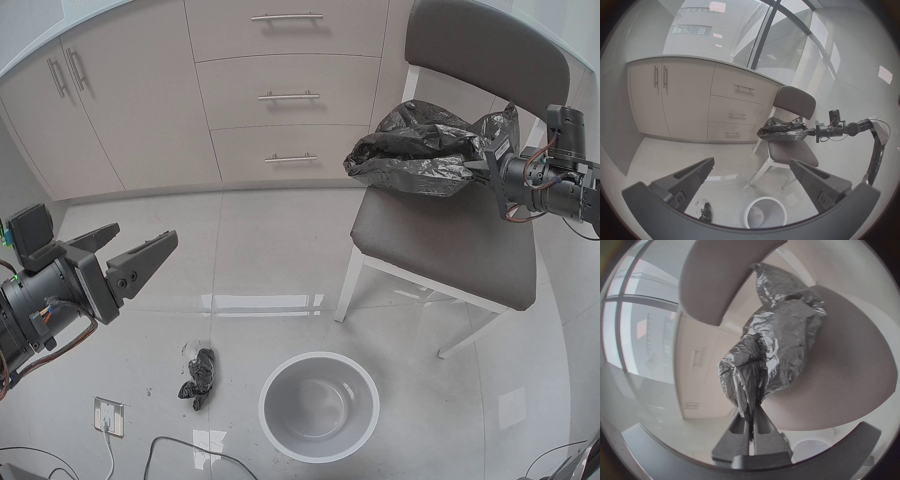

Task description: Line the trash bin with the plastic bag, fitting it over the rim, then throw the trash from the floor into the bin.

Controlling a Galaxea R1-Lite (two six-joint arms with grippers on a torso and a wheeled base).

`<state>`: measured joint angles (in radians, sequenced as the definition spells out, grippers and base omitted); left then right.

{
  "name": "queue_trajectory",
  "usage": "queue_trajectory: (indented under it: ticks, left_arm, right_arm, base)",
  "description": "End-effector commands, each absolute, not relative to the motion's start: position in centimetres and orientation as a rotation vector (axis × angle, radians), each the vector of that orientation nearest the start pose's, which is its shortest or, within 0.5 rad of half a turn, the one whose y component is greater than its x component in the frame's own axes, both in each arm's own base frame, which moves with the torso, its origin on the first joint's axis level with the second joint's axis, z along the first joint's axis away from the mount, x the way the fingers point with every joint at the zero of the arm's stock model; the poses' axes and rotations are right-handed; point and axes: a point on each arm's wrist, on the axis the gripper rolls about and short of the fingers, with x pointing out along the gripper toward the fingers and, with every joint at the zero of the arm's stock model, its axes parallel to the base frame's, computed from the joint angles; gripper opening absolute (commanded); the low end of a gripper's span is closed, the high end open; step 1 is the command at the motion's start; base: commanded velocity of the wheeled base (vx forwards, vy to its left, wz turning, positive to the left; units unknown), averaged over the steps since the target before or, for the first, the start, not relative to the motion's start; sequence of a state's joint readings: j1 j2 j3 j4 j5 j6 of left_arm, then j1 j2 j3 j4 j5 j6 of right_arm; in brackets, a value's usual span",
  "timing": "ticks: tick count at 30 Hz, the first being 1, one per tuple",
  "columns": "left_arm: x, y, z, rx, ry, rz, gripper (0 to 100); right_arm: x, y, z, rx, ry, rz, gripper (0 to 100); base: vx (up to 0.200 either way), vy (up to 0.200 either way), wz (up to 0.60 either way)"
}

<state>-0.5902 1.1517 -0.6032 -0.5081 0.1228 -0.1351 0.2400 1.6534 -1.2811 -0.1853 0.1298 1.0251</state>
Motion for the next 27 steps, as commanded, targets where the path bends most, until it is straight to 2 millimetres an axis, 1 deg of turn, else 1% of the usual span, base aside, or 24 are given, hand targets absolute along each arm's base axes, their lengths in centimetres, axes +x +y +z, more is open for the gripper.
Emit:
queue_trajectory:
  ticks: [1, 3, 4, 5, 6, 9, 10, 11, 13, 14, 16, 17, 18, 21, 23, 27]
  left_arm:
    - [13.8, -8.9, 24.1, -0.118, 0.069, -0.466, 100]
    - [13.8, -8.9, 24.2, -0.119, 0.068, -0.466, 100]
    - [13.8, -8.9, 24.1, -0.12, 0.07, -0.466, 100]
    - [13.8, -8.9, 24.1, -0.12, 0.07, -0.466, 100]
    - [13.8, -8.9, 24.1, -0.121, 0.07, -0.466, 100]
    - [13.8, -8.9, 24.0, -0.122, 0.073, -0.466, 100]
    - [13.8, -8.9, 24.0, -0.121, 0.071, -0.466, 100]
    - [13.8, -8.9, 24.0, -0.121, 0.071, -0.466, 100]
    - [13.8, -8.9, 24.0, -0.121, 0.071, -0.466, 100]
    - [13.8, -9.0, 24.0, -0.122, 0.072, -0.466, 100]
    - [13.9, -9.0, 23.9, -0.12, 0.079, -0.464, 100]
    - [13.9, -9.0, 23.8, -0.119, 0.08, -0.464, 100]
    - [14.0, -9.1, 23.6, -0.114, 0.09, -0.458, 100]
    - [14.1, -9.0, 23.3, -0.109, 0.098, -0.453, 100]
    - [14.2, -9.0, 23.2, -0.108, 0.102, -0.451, 100]
    - [14.6, -9.2, 22.9, -0.1, 0.121, -0.454, 100]
  right_arm:
    - [28.0, 6.9, 29.6, 1.035, 0.338, 0.384, 0]
    - [27.1, 6.9, 29.6, 1.028, 0.332, 0.474, 0]
    - [26.2, 6.8, 29.7, 1.025, 0.318, 0.532, 0]
    - [26.0, 6.7, 29.8, 1.024, 0.314, 0.538, 0]
    - [25.0, 6.7, 29.8, 1.019, 0.3, 0.6, 0]
    - [23.9, 6.7, 29.9, 1.01, 0.276, 0.662, 0]
    - [23.1, 6.8, 29.8, 1.004, 0.28, 0.692, 0]
    - [23.1, 6.8, 29.8, 1.004, 0.28, 0.692, 0]
    - [21.4, 6.9, 29.0, 0.981, 0.339, 0.771, 0]
    - [20.9, 6.8, 28.7, 0.964, 0.363, 0.81, 0]
    - [19.8, 6.8, 27.8, 0.888, 0.418, 0.929, 0]
    - [19.6, 6.7, 27.5, 0.862, 0.425, 0.957, 0]
    - [18.5, 6.4, 26.5, 0.756, 0.449, 1.072, 0]
    - [17.0, 6.1, 24.9, 0.592, 0.429, 1.203, 0]
    - [16.6, 6.2, 24.4, 0.527, 0.394, 1.211, 0]
    - [16.5, 6.1, 24.4, 0.493, 0.366, 1.213, 0]
  base:
    - [0.0, 0.0, 0.0]
    - [0.0, 0.0, 0.0]
    - [0.0, 0.0, 0.0]
    - [0.0, 0.0, 0.0]
    - [0.0, 0.0, 0.0]
    - [0.0, 0.0, 0.0]
    - [0.0, 0.0, 0.0]
    - [0.0, 0.0, 0.0]
    - [0.0, 0.0, 0.0]
    - [0.0, 0.0, 0.0]
    - [0.0, 0.0, 0.0]
    - [0.0, 0.0, 0.0]
    - [0.0, 0.0, 0.0]
    - [0.0, 0.0, 0.0]
    - [0.0, 0.0, 0.0]
    - [0.0, 0.0, 0.0]
